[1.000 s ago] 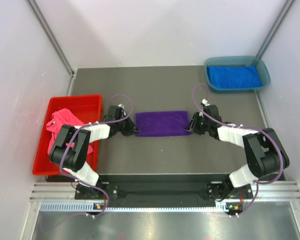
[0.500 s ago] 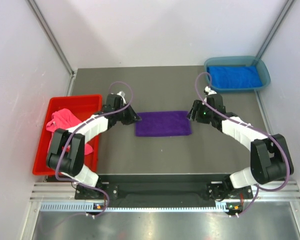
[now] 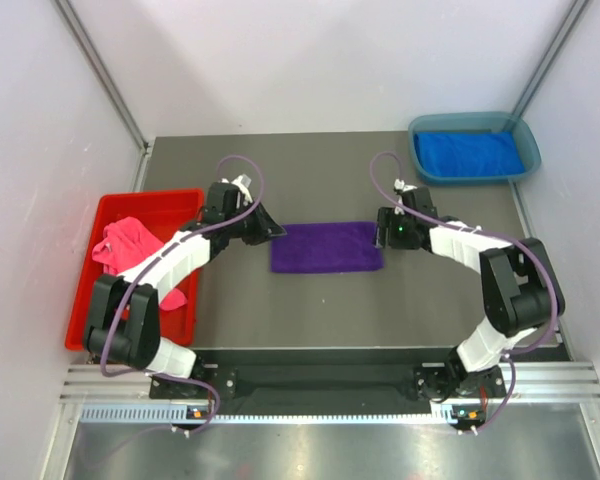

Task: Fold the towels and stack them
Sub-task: Neatly place the folded towel into the bin

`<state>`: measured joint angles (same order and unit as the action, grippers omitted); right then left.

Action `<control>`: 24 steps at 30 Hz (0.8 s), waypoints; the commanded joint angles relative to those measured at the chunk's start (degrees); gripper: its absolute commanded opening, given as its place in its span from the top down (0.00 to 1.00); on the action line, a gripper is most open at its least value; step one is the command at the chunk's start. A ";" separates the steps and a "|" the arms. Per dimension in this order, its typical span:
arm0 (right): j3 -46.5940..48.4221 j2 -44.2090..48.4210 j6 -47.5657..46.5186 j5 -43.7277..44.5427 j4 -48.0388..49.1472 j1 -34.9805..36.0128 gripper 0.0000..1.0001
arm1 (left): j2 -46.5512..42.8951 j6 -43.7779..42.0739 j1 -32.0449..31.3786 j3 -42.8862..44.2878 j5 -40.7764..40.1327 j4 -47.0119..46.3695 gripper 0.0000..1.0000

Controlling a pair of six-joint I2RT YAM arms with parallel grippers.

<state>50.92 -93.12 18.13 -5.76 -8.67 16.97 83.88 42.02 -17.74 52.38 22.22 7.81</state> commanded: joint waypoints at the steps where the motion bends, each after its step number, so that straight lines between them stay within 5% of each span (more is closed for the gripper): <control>1: 3.31 -1.45 -1.43 2.24 0.58 1.39 0.35 | -4.41 -0.62 -0.28 -1.22 2.13 -0.96 0.76; 13: 5.16 -6.46 1.03 5.50 0.41 8.33 0.38 | -5.74 -0.62 -0.28 -3.16 3.36 -1.66 0.76; 24: 4.37 -6.72 3.14 10.15 -0.21 11.42 0.54 | -6.44 -0.53 -0.28 -3.78 3.54 -1.84 0.76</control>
<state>55.61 -99.44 19.84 3.42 -8.10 27.86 79.96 42.02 -17.80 48.84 24.71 7.77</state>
